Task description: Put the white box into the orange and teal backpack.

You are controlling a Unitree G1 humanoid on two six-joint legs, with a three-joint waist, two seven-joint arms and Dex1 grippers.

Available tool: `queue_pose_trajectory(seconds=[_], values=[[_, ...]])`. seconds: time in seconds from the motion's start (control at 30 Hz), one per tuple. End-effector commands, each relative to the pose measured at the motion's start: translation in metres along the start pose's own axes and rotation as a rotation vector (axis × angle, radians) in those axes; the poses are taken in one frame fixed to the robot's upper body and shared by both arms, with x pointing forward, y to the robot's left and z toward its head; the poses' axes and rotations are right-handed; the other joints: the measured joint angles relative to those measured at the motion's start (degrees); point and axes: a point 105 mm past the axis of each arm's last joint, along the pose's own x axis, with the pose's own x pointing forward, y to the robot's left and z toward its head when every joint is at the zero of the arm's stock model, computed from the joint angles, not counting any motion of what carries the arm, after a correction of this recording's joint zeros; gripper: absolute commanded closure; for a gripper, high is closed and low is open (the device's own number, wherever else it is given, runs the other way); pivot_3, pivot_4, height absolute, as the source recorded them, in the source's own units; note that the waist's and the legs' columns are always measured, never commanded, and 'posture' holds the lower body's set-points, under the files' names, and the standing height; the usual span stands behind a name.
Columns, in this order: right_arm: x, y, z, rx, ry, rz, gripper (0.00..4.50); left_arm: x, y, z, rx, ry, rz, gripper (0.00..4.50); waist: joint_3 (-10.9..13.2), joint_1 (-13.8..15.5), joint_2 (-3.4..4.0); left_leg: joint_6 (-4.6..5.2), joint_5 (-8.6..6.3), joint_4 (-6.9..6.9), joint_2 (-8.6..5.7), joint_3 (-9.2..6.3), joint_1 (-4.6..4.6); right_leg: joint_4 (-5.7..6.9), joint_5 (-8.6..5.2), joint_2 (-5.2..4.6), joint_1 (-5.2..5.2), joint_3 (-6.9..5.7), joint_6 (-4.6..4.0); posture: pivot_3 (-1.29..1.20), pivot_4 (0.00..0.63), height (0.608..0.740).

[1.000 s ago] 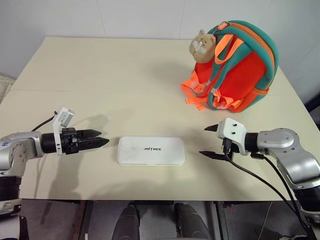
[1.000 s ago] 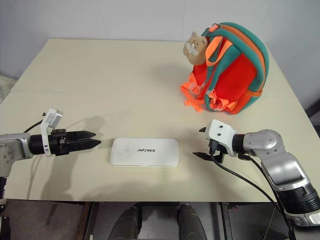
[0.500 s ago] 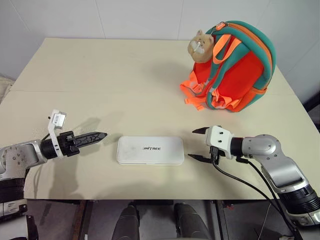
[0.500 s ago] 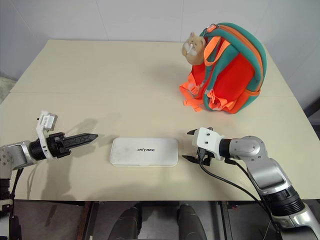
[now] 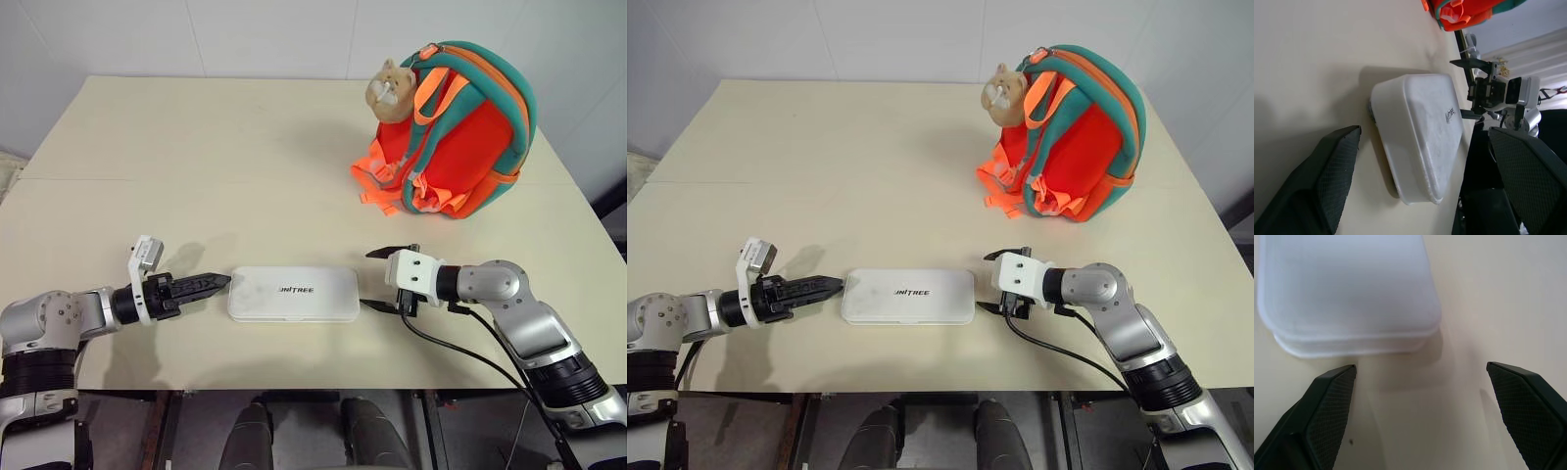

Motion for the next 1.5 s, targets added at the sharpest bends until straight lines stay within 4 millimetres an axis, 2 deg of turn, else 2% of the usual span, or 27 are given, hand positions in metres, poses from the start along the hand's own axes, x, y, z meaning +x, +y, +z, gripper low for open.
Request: queue_pose_trajectory(seconds=[0.03,0.57,0.83,0.97,1.2,1.37,1.5], values=[[-0.002,-0.005,0.011,-0.047,-0.028,-0.01,0.0,0.006,-0.003,0.001,-0.012,0.007,-0.034,0.03,0.0,0.0,0.0,0.0,0.0,0.01,0.0,0.0,0.0,0.0,0.0,0.0,0.01,0.0,0.0,0.0,0.15,0.74],[-0.002,-0.006,0.011,-0.057,-0.036,-0.013,0.0,0.031,-0.012,-0.003,-0.013,0.102,-0.121,0.03,0.0,0.1,0.0,0.0,0.0,0.03,-0.02,0.0,-0.01,0.0,0.0,-0.01,0.01,0.01,0.01,0.0,0.15,0.74],[-0.002,-0.005,0.012,-0.058,-0.04,-0.013,0.0,0.034,-0.015,0.003,0.03,0.104,-0.15,0.03,0.0,0.1,0.0,0.0,0.0,0.03,-0.02,0.0,-0.01,0.0,0.0,-0.01,0.01,0.01,0.01,0.0,0.15,0.74],[-0.003,-0.005,0.01,-0.057,-0.034,-0.015,0.0,0.034,-0.015,0.006,0.013,0.101,-0.153,0.91,0.0,0.1,0.0,0.0,0.0,0.03,-0.02,0.0,-0.01,0.0,0.0,0.0,0.0,0.01,0.01,0.0,0.15,0.74],[-0.005,-0.006,0.009,-0.035,-0.04,-0.037,0.0,0.034,-0.013,0.003,0.012,0.152,-0.133,3.11,0.0,0.0,-0.01,0.0,0.0,0.0,-0.02,0.0,-0.01,-0.01,-0.01,0.0,-0.01,0.01,0.01,0.0,0.15,0.74],[-0.011,-0.017,0.017,0.025,-0.091,-0.109,0.0,0.035,-0.011,0.007,0.013,0.139,-0.117,3.19,0.0,0.0,-0.01,0.0,0.0,0.02,-0.03,0.0,-0.01,-0.01,-0.01,-0.01,0.0,0.02,0.02,0.0,0.15,0.74],[-0.025,-0.041,0.025,0.153,-0.166,-0.259,0.0,0.034,-0.016,0.022,0.023,0.07,-0.113,3.19,0.0,0.0,-0.01,0.0,0.0,0.01,-0.02,-0.01,-0.01,0.01,-0.01,0.0,0.0,0.02,0.02,0.0,0.15,0.74]])
